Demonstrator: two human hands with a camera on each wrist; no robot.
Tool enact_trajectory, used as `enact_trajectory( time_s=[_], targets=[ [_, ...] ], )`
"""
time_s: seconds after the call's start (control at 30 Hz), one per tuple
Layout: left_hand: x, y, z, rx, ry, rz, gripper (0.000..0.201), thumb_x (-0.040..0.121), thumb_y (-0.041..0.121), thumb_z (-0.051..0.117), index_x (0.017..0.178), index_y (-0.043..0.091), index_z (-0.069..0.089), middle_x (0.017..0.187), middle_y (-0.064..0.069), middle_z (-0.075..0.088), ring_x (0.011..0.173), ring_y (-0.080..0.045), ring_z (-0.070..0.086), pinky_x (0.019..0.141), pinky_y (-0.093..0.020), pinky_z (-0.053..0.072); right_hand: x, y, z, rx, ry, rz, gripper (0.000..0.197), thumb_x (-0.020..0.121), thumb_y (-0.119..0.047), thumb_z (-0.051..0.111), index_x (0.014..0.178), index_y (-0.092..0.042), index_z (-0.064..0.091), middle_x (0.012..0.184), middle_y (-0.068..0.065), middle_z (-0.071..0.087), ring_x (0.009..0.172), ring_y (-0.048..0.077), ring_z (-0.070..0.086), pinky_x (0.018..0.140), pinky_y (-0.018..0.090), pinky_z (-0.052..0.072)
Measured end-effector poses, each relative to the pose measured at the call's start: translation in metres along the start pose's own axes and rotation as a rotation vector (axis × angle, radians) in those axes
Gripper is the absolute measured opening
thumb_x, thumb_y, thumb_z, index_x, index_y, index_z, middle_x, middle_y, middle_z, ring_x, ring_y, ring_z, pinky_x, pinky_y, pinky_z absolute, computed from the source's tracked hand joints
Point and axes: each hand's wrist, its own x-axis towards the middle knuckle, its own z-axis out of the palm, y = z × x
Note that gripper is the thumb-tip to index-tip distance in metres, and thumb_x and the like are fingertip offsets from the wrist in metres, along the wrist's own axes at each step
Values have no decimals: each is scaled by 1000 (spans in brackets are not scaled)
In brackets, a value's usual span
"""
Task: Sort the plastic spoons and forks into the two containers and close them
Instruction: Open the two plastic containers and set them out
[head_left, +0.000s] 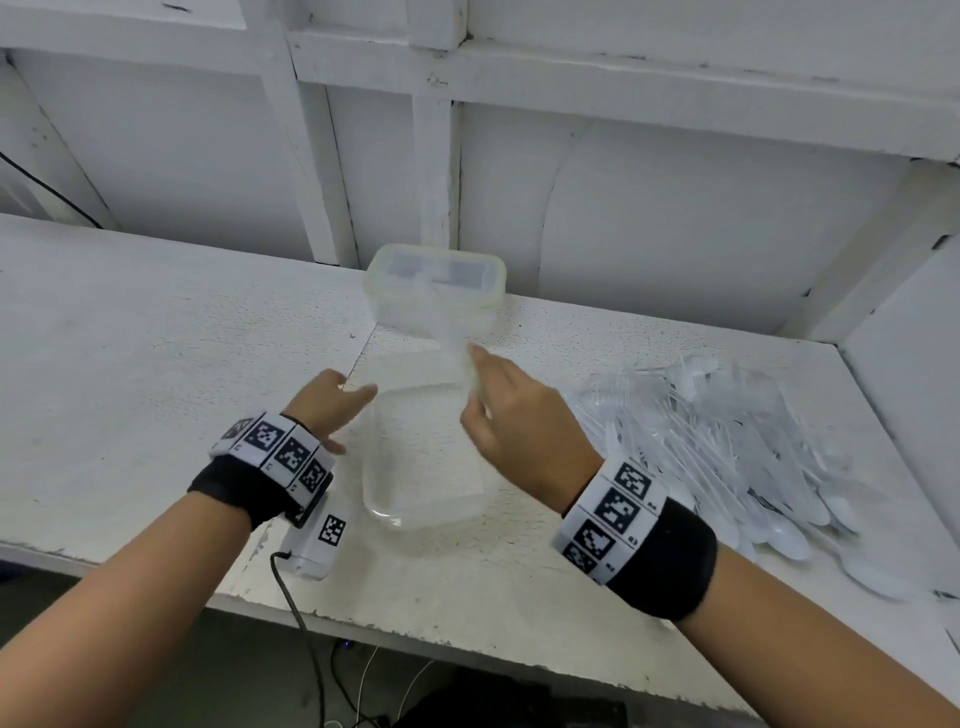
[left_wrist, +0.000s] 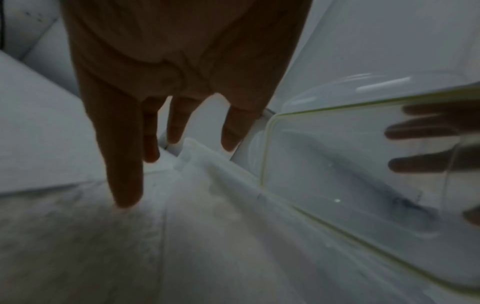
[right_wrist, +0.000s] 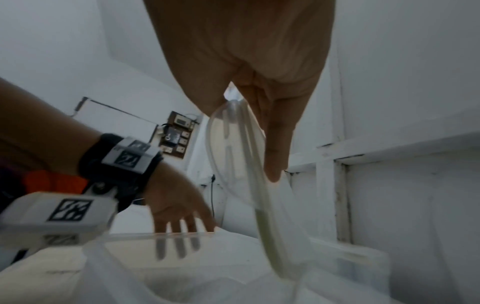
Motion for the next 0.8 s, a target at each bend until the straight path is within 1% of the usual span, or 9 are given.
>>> enact_trajectory(
  time_s=[0.07,0.13,0.2,0.3,0.4,0.53,0.63,0.7,0.8],
  targets=[
    [-2,-8,4,-102,-128,-96,50,95,23,53,139,6,35,126,-21,50,103,-35,57,70,-42,56,1,9,-5,71,100,65,46,91,-18,38,130,4,47,116,20,62,93,32,64,79,35,52],
    [-4,-10,5,-250,-165,-133,35,96,15,50,128,3,46,103,-19,58,79,-31,61,58,-36,57,2,17,-8,170,166,148,42,94,-13,41,134,-1,46,121,15,60,107,26,59,90,23,41],
    [-5,-11,-1,-334,-125,-143,28,95,9,50,122,1,50,90,-16,58,71,-31,60,53,-35,57,1,22,-8,241,214,233,41,94,-15,40,132,-5,48,117,10,62,105,20,57,89,18,39],
    [-3,-9,-19,-405,-64,-115,20,94,7,49,114,4,53,86,-15,58,71,-30,59,57,-40,54,-2,27,-3,431,281,382,31,97,-18,40,124,-12,53,105,-3,63,100,15,61,85,28,50],
    [-3,-6,-36,-517,-12,-138,13,94,8,51,106,5,52,86,-15,57,73,-29,58,62,-41,53,-5,28,6,704,256,607,24,99,-24,42,121,-23,52,99,-16,60,101,16,63,76,39,57],
    [-4,-3,-35,-637,-3,-161,2,92,5,52,91,7,53,88,-15,57,75,-26,59,41,-33,54,-9,28,30,1016,194,877,38,99,-19,43,136,-27,37,121,-1,56,103,20,64,75,47,57],
    [-5,-4,-21,-655,-14,-186,14,92,5,53,106,3,49,85,-18,56,74,-28,59,38,-33,53,-11,30,45,1107,121,997,38,100,-15,40,136,-25,37,125,4,55,103,25,62,79,47,55],
    [-4,-7,-12,-669,-8,-207,21,92,6,53,112,3,47,86,-19,55,72,-30,58,37,-34,53,-9,31,46,1230,78,1076,37,101,-25,35,138,-17,38,129,10,54,109,29,58,81,44,54],
    [2,-12,-3,-644,-9,-219,33,92,8,54,124,3,47,103,-24,54,73,-32,59,40,-37,54,-8,33,40,1298,-7,1158,48,102,-38,27,139,-8,36,129,17,53,109,29,55,77,36,50]
  ],
)
